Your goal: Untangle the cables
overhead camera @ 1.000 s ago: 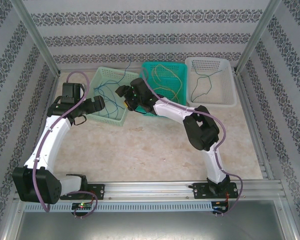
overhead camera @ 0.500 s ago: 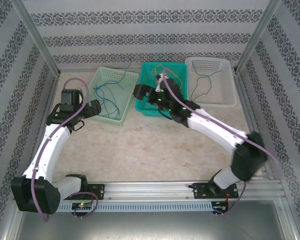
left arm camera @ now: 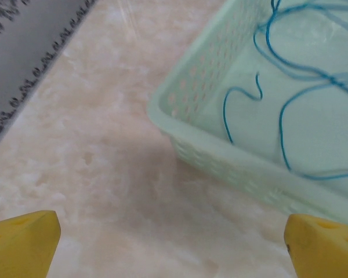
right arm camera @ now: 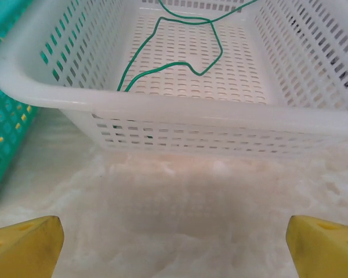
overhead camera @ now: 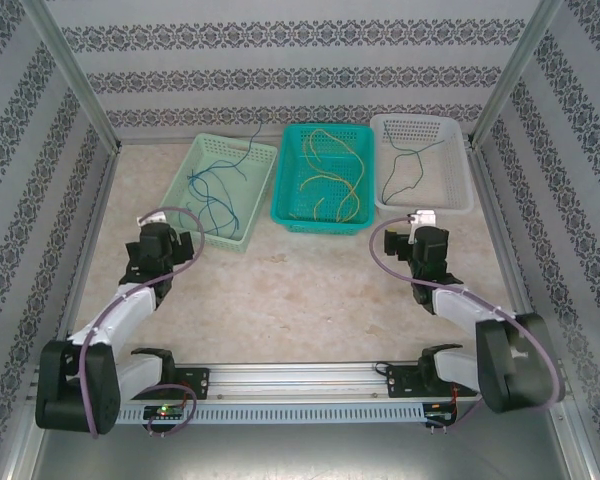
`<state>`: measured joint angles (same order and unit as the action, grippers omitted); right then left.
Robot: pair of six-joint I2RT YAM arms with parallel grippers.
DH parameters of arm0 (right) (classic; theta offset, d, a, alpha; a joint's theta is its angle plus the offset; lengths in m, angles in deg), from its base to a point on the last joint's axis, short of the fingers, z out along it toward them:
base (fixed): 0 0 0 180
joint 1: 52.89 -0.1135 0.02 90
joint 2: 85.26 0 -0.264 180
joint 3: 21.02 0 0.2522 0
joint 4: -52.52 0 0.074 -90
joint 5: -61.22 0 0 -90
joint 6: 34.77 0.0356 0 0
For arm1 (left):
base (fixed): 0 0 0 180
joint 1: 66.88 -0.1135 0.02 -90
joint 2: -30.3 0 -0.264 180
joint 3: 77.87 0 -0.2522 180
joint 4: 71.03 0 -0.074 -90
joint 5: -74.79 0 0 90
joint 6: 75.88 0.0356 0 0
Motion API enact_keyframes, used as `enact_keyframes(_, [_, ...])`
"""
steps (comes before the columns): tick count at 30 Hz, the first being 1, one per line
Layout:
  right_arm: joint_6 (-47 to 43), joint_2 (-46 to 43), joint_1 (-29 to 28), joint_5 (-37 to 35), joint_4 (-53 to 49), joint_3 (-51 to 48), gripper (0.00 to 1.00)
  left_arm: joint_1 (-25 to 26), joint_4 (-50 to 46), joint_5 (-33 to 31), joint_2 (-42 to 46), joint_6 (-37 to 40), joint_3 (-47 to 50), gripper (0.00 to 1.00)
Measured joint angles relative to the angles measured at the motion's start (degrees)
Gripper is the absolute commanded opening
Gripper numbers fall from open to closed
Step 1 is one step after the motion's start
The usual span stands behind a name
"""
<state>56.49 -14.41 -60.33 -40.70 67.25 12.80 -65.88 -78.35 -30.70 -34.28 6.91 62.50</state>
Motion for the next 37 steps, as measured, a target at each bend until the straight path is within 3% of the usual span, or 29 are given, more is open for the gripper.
enact_keyframes(9, [-2.3,9.9,1.7,2.6,17.7,-0.6,0.98,0.0,18.6,6.1,-8.6,3.3,4.3,1.0])
enact_keyframes(15, [-1.5,15.7,5.0,5.6,20.0,-0.2,0.98,0.0,28.5,8.0,-12.6,4.3,5.5,1.0])
enact_keyframes(19, [-1.4,15.7,5.1,7.2,20.9,0.7,0.98,0.0,36.6,9.3,-21.0,4.7,4.6,1.0])
enact_keyframes(22, [-1.4,15.7,5.1,7.7,21.1,0.9,0.98,0.0,37.6,10.3,-24.9,5.3,4.0,1.0])
enact_keyframes(37, [-1.2,15.7,5.5,8.5,21.1,1.0,0.98,0.0,39.5,11.2,-25.0,5.7,3.7,0.99])
